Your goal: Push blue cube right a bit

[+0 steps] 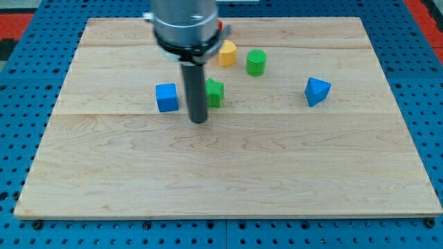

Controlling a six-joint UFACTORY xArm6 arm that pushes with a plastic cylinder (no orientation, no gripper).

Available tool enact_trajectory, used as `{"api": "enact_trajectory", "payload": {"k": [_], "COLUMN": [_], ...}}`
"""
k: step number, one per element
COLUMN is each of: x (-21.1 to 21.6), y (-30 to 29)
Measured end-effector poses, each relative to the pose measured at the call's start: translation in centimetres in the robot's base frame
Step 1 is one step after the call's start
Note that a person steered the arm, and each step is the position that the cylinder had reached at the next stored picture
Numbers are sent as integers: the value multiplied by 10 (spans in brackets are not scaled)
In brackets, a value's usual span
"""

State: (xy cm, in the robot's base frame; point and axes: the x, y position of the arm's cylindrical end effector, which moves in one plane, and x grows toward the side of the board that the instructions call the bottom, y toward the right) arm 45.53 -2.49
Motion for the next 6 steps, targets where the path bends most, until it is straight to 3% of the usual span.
{"api": "enact_trajectory", "payload": {"k": [1,3,4,6], "x": [0,-22,-37,-13], "y": [15,-119,-104,-102]}}
